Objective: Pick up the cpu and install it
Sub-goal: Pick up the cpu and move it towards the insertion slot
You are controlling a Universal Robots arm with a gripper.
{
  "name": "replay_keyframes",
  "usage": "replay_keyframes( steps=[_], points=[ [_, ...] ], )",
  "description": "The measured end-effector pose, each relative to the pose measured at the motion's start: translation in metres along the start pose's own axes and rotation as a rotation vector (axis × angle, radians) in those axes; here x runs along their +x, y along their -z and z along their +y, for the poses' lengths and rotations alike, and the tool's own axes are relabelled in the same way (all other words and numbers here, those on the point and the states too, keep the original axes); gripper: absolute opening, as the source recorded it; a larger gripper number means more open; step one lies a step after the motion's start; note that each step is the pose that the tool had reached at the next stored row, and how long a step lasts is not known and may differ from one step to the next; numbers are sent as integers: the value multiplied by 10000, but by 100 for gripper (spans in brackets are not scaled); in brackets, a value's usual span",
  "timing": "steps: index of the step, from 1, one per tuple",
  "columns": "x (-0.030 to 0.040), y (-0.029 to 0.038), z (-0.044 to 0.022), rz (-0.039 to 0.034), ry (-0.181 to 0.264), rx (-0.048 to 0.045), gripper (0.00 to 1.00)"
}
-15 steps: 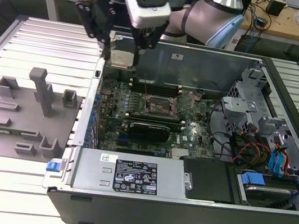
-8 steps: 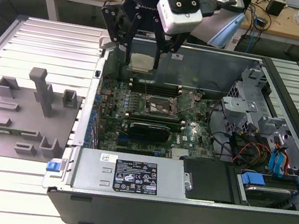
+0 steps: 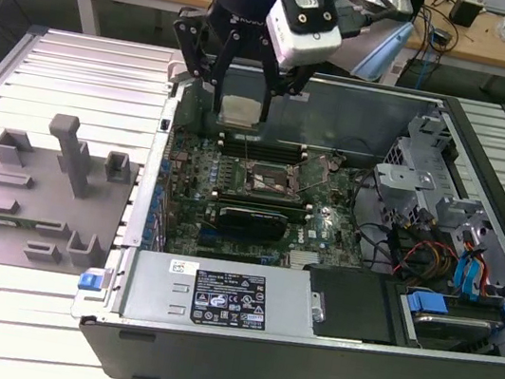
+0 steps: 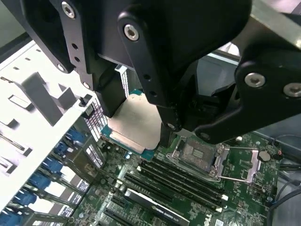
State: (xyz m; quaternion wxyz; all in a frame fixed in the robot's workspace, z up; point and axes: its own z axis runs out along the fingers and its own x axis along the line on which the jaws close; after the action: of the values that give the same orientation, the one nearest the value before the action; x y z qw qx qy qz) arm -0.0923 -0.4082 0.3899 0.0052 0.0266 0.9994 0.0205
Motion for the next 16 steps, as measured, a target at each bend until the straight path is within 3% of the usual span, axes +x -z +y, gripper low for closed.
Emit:
replay_keyframes(
  steps=[3, 5, 9, 16],
  points=[
    [-108, -80, 9, 46, -2, 1, 54],
    [-218, -147, 28, 116, -6, 5, 54],
    [-299, -221, 70, 169, -8, 9, 54],
    [-487, -445, 187, 272, -12, 13, 54]
  ],
)
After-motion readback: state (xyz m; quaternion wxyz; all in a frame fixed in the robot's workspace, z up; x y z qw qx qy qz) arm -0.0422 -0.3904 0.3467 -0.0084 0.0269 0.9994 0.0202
